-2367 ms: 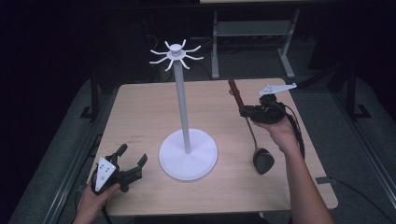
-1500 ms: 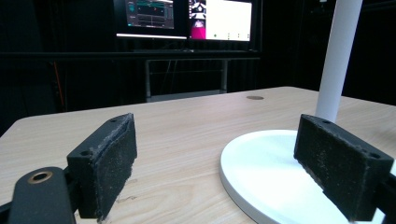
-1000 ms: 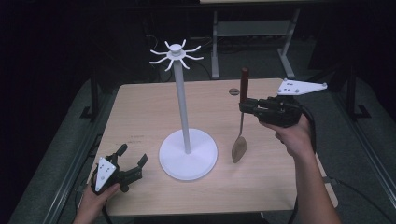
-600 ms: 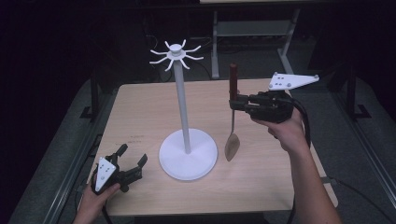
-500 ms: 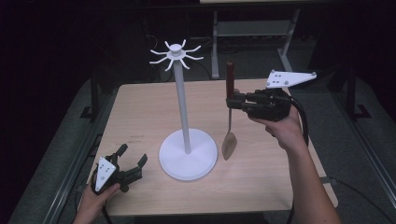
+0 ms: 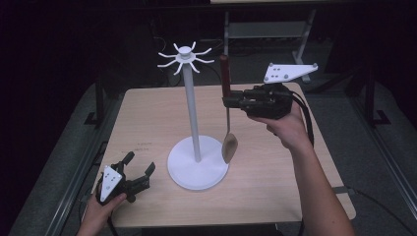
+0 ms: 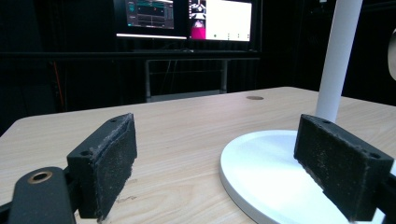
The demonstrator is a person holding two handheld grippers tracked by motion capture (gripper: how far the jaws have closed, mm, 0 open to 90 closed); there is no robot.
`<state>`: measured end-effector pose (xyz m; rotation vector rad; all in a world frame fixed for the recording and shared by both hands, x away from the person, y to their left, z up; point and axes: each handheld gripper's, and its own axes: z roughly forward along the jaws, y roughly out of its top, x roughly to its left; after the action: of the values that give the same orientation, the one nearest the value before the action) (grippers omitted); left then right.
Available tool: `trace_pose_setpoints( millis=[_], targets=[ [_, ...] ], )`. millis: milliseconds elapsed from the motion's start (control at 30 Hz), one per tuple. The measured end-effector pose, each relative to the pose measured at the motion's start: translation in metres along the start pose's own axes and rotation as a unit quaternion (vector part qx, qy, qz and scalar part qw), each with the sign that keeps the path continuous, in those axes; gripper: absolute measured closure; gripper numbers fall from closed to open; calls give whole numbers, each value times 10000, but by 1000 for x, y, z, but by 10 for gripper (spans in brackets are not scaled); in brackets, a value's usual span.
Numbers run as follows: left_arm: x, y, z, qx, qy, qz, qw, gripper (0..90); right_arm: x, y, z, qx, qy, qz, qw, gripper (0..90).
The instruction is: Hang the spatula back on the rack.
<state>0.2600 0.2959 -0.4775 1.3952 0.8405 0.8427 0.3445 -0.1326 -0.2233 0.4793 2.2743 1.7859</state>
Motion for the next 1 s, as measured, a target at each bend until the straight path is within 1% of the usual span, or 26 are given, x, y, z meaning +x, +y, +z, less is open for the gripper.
trace_pose_setpoints(
  millis=[167,633,700,867,1000],
  targets=[
    [0,0,0,-1,-3,-1,10000,127,-1,4,7,13,51,-21,10000,733],
    [0,0,0,-2,-13,-5,10000,127,-4,9,29,57,227,33,9997,732],
    [0,0,0,-1,-13,-5,10000,127,-3,10,32,107,223,35,9997,732],
    [0,0,0,0,-11,-2,10000,127,-4,10,34,111,223,30,9997,728],
    [0,0,0,7,-10,6,10000,127,-2,8,32,109,144,21,9998,699]
  ],
)
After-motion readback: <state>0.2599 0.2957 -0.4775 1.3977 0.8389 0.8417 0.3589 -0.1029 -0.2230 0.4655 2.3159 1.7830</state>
